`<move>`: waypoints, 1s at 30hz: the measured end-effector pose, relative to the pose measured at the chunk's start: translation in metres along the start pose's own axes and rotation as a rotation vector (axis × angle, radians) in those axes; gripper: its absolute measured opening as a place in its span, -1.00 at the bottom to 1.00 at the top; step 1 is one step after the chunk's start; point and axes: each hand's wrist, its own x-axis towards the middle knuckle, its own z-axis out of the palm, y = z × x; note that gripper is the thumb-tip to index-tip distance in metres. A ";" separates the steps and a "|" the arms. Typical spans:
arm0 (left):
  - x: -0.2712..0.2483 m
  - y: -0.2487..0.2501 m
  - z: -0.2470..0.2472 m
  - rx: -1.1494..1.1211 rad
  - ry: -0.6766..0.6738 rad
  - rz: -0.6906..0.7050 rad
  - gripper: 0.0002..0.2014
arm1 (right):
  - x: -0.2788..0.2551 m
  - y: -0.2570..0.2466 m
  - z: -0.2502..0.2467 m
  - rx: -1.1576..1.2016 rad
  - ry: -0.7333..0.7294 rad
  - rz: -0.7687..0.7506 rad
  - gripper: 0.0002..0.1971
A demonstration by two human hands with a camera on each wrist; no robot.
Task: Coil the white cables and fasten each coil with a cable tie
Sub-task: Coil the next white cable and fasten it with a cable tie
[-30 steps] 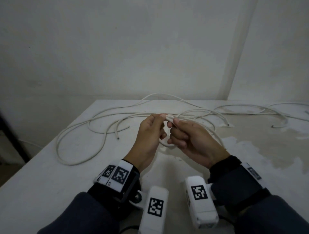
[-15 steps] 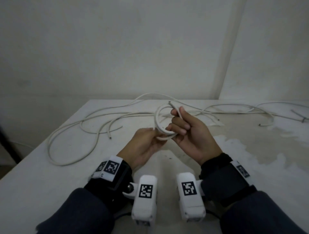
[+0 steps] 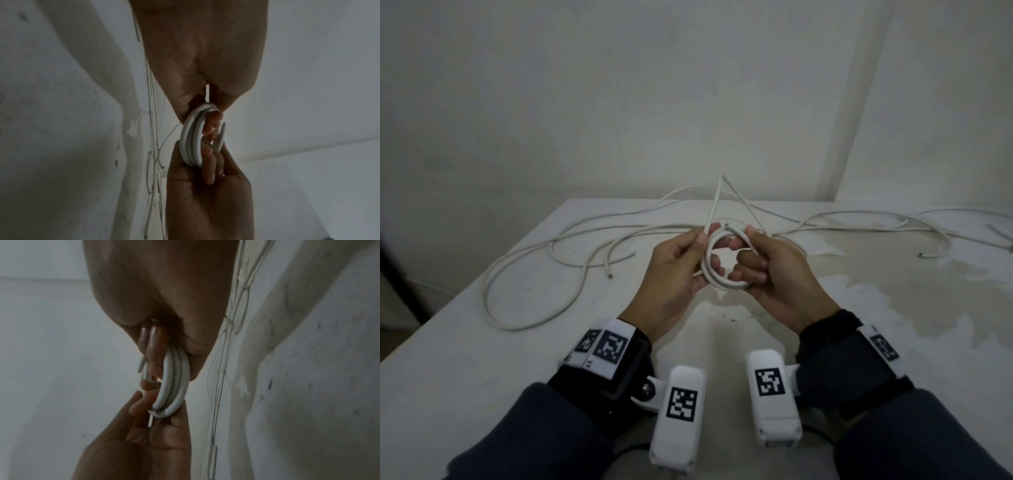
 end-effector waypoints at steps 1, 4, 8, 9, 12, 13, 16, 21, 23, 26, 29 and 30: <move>0.000 0.001 0.001 -0.011 0.002 -0.006 -0.74 | -0.001 0.000 0.001 0.000 0.000 0.007 -0.55; 0.002 0.004 0.002 -0.072 0.004 -0.008 -0.74 | -0.003 -0.001 0.005 0.013 -0.014 -0.013 -0.73; 0.002 0.006 0.004 -0.081 0.004 -0.015 -0.72 | -0.005 -0.002 0.006 0.017 -0.057 -0.035 -0.83; 0.002 0.006 0.004 -0.073 0.005 -0.015 -0.71 | -0.005 -0.002 0.007 0.002 -0.061 -0.044 -0.80; 0.002 0.007 0.004 -0.052 -0.011 -0.015 -0.69 | -0.006 0.000 0.009 -0.018 -0.052 -0.064 -0.76; 0.002 0.008 0.005 -0.039 -0.020 -0.016 -0.69 | -0.005 0.001 0.010 -0.015 -0.046 -0.063 -0.75; 0.001 0.010 0.007 0.056 -0.054 -0.012 -0.68 | -0.005 0.001 0.014 -0.017 -0.028 -0.067 -0.80; -0.002 0.014 0.006 0.204 -0.071 -0.004 -0.70 | -0.006 0.001 0.014 -0.044 -0.016 -0.073 -0.77; -0.002 0.015 0.002 0.210 -0.061 -0.005 -0.68 | -0.005 0.002 0.013 -0.058 -0.031 -0.068 -0.82; -0.005 0.017 0.000 0.181 -0.064 -0.016 -0.69 | -0.005 0.003 0.013 -0.082 -0.044 -0.057 -0.80; -0.005 0.016 0.001 0.171 -0.064 -0.033 -0.68 | -0.007 0.004 0.016 -0.120 -0.056 -0.075 -0.86; -0.004 0.015 0.001 0.185 -0.048 -0.030 -0.67 | -0.007 0.004 0.016 -0.125 -0.060 -0.081 -0.88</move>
